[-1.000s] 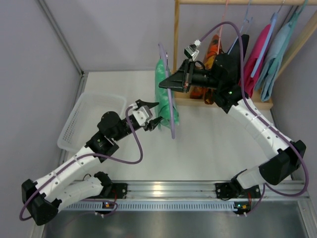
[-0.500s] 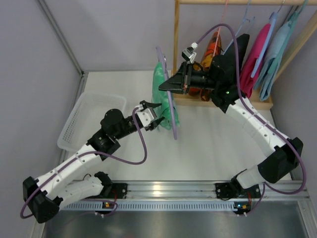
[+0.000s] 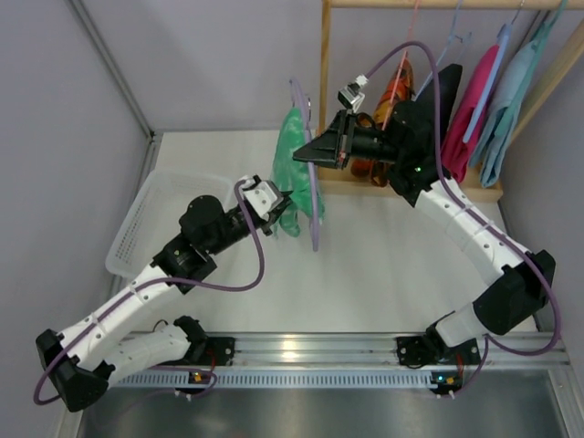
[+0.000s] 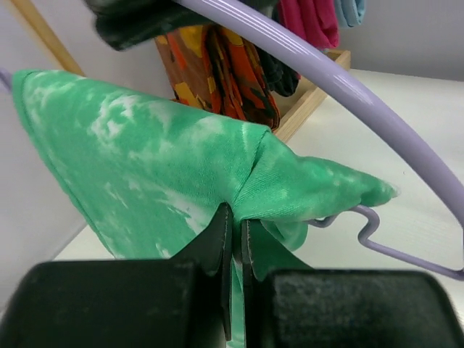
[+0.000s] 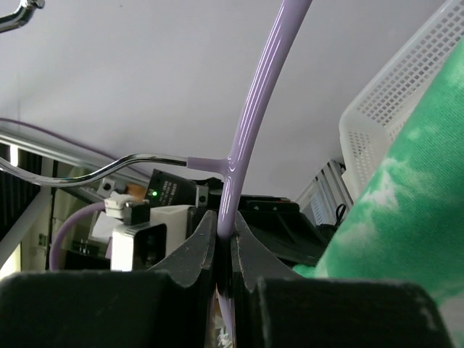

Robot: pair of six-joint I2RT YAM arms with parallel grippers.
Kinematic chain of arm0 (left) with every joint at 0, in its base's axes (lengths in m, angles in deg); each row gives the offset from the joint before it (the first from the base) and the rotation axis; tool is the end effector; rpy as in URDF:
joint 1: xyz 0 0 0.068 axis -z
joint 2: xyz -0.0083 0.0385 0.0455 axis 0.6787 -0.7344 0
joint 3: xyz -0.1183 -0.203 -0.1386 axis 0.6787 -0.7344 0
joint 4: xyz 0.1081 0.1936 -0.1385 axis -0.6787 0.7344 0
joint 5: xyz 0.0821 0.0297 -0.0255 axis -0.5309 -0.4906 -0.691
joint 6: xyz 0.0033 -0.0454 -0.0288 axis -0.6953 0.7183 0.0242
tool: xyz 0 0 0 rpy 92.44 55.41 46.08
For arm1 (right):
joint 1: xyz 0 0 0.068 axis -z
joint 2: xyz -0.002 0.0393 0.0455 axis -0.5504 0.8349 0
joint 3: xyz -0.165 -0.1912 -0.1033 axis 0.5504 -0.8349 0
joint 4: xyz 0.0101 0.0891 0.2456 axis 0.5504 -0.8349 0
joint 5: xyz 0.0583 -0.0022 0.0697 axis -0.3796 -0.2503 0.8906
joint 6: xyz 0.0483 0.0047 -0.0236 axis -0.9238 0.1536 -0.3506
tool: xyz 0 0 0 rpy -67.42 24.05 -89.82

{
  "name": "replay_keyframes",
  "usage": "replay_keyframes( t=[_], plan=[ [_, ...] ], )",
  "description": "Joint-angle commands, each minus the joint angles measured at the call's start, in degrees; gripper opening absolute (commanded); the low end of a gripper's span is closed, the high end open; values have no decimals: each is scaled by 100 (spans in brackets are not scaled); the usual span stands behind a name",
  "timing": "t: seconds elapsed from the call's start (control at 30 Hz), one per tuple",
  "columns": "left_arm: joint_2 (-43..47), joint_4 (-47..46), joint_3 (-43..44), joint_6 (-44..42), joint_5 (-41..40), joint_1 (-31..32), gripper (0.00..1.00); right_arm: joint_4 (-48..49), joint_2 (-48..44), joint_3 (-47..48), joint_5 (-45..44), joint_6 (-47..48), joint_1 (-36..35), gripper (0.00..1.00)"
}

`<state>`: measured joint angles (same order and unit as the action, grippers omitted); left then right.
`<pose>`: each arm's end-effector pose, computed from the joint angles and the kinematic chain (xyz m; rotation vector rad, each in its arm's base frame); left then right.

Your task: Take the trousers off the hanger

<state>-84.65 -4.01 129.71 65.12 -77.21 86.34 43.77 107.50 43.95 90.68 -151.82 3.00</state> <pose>0.1525 -0.1544 0.3810 0.8952 1.2615 -0.5313 0.2754 0.1937 0.4464 -0.2910 1.8570 1.9448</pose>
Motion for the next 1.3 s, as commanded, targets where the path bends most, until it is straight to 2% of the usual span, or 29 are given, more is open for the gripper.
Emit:
replay_keyframes(
  t=[0.0, 0.2, 0.5, 0.77, 0.97, 1.1, 1.27],
  plan=[
    [287, -549, 888, 569, -674, -61, 0, 711, 43, 109, 318, 114, 165, 0],
    [147, -250, 1749, 939, -1026, -298, 0, 614, 245, -57, 222, 166, 385, 0],
    [93, 40, 2603, 1871, -1500, -1159, 0, 649, 386, -427, 178, 228, 587, 0],
    [454, 172, 2972, 3047, -1492, -2784, 0, 386, 421, -567, 99, 447, 605, 0],
    [1042, 453, 2806, 3462, -1623, -4138, 0, 139, 378, -647, 90, 632, 596, 0],
    [1394, 1014, 2560, 3462, -1886, -5025, 0, 95, 334, -603, 134, 676, 561, 0],
    [1501, 1402, 2357, 3041, -2719, -5396, 0, -1, 307, -506, 265, 790, 464, 0]
  ],
)
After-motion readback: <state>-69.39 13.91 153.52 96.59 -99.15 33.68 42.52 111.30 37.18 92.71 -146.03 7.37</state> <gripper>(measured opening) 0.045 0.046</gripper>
